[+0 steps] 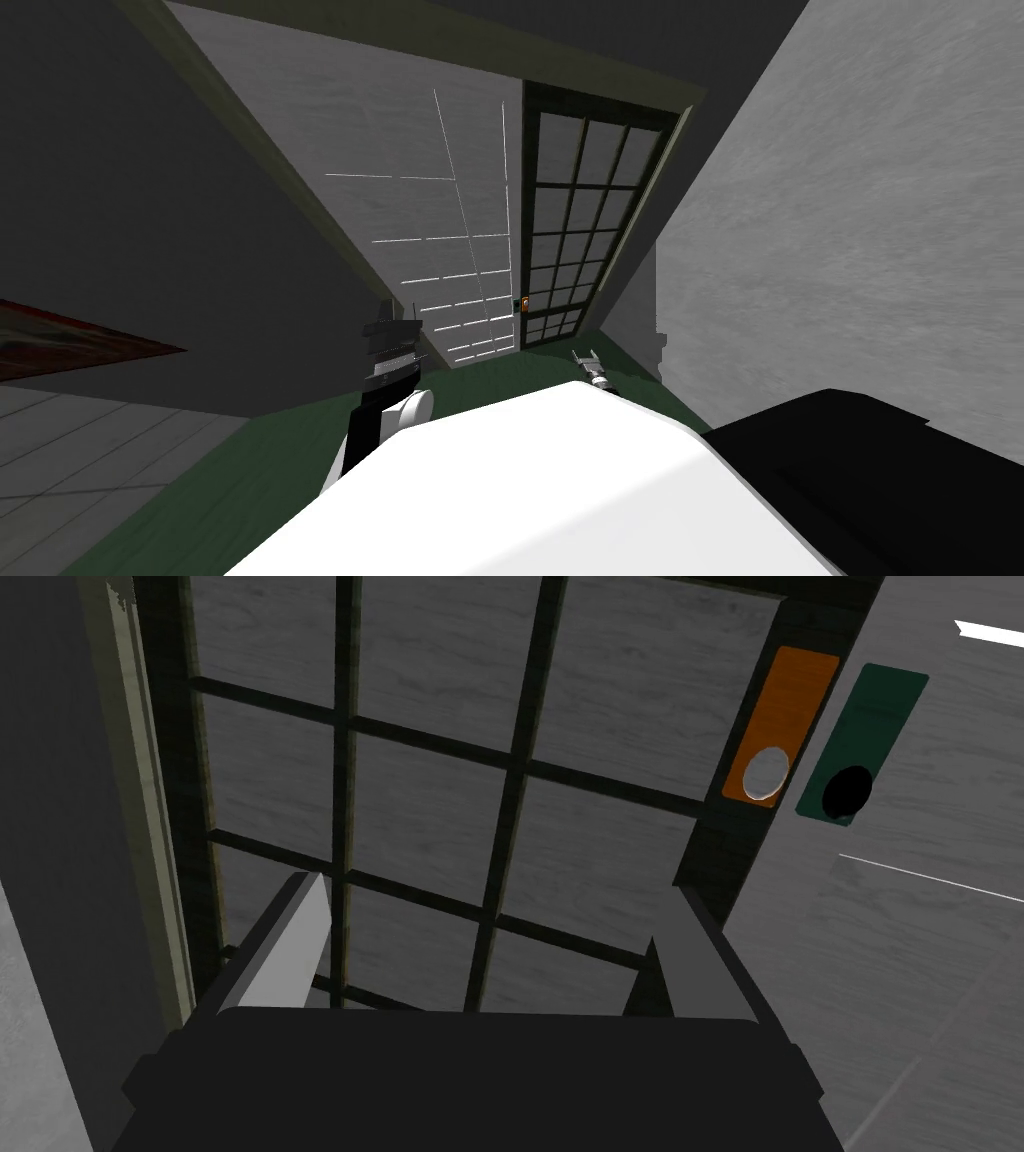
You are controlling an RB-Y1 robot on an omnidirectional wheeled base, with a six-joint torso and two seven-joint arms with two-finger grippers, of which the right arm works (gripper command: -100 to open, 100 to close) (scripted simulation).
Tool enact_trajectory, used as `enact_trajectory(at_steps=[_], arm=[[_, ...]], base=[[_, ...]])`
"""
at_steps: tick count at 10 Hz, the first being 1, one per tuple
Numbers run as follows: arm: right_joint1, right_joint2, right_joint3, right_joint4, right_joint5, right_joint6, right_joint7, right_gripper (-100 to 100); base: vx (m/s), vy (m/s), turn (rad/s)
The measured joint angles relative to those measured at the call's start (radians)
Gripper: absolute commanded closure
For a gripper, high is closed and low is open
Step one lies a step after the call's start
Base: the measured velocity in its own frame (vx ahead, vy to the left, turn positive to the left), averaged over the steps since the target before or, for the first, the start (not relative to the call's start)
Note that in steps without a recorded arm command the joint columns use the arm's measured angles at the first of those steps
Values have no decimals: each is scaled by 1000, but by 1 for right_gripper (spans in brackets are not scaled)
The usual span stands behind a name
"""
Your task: Pull the door open
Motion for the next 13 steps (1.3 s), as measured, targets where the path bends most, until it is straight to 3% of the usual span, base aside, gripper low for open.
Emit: enact_trajectory(at_steps=[1,2,4,5,6,7,8,11,13], arm=[[-9,-6,-19,28,-10,-3,19,-100],[5,-3,-31,8,-16,11,22,-100],[-3,-21,-67,53,-36,7,44,-100],[3,-13,-83,42,-43,20,54,-100],[-2,-15,-102,61,-54,22,71,-100],[9,-2,-115,33,-60,38,76,-100],[3,-1,-128,41,-68,45,85,-100],[-33,19,-170,68,-95,51,128,-100],[-67,36,-181,77,-105,56,148,-100]], base=[[-102,-30,110],[-78,-40,61],[-87,-58,121],[-76,-54,174],[-51,-66,210],[-24,-55,92],[17,-43,202],[93,-72,242],[183,-37,197]])
